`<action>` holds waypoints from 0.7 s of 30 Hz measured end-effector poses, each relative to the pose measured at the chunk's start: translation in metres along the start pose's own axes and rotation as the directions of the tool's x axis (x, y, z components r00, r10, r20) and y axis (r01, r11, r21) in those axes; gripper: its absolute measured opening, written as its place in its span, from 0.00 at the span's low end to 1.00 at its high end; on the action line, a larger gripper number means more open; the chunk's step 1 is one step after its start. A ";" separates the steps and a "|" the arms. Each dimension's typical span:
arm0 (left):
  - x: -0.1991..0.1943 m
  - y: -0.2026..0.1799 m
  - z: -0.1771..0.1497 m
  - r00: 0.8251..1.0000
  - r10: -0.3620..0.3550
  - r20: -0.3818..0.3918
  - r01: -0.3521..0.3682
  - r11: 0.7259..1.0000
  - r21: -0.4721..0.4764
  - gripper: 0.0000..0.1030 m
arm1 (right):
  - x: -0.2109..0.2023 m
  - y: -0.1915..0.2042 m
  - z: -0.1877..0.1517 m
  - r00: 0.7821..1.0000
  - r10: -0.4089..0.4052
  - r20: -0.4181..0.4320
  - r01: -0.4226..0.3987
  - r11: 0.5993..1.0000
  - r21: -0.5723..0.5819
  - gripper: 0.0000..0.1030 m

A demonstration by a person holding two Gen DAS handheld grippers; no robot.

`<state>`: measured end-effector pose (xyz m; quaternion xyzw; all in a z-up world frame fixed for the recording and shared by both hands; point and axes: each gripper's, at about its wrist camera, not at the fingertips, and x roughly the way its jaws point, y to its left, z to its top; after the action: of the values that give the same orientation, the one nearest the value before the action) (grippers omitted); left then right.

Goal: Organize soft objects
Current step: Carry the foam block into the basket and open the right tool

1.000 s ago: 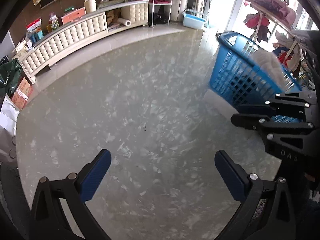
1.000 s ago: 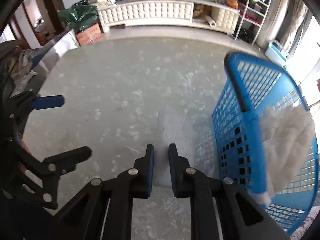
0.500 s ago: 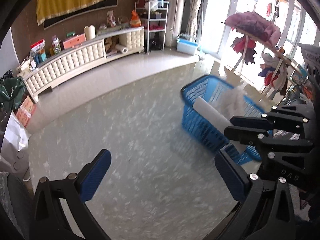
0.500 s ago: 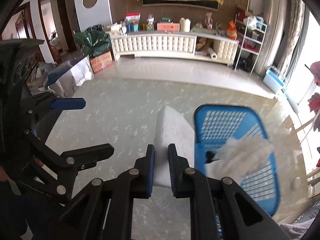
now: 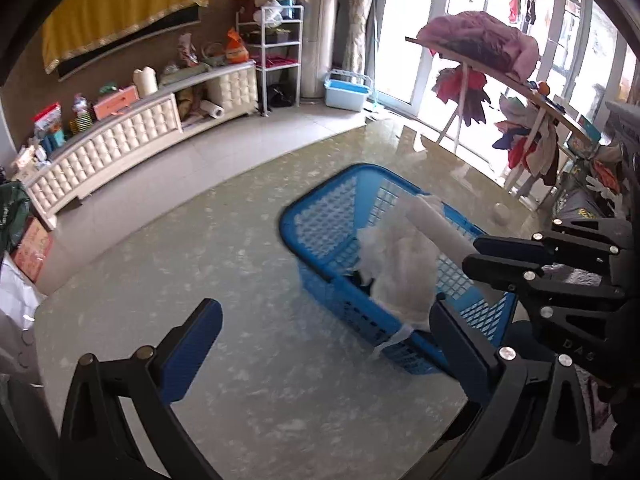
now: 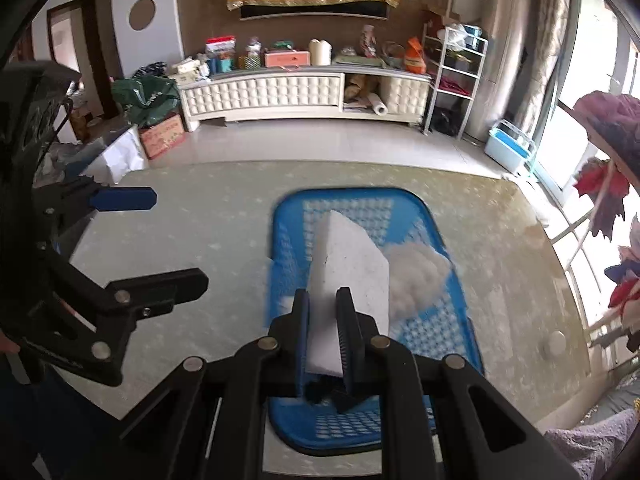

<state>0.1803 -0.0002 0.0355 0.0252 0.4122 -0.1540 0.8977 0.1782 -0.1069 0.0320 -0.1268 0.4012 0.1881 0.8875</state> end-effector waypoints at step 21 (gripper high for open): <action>0.059 -0.027 -0.008 0.995 0.000 -0.100 0.007 0.997 0.075 1.00 | 0.051 -0.016 -0.026 0.983 0.048 -0.177 -0.034 0.996 0.082 0.10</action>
<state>0.2021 -0.0395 -0.0116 0.0660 0.4506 -0.1695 0.8740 0.1992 -0.1187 -0.0226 -0.1000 0.4888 0.1785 0.8480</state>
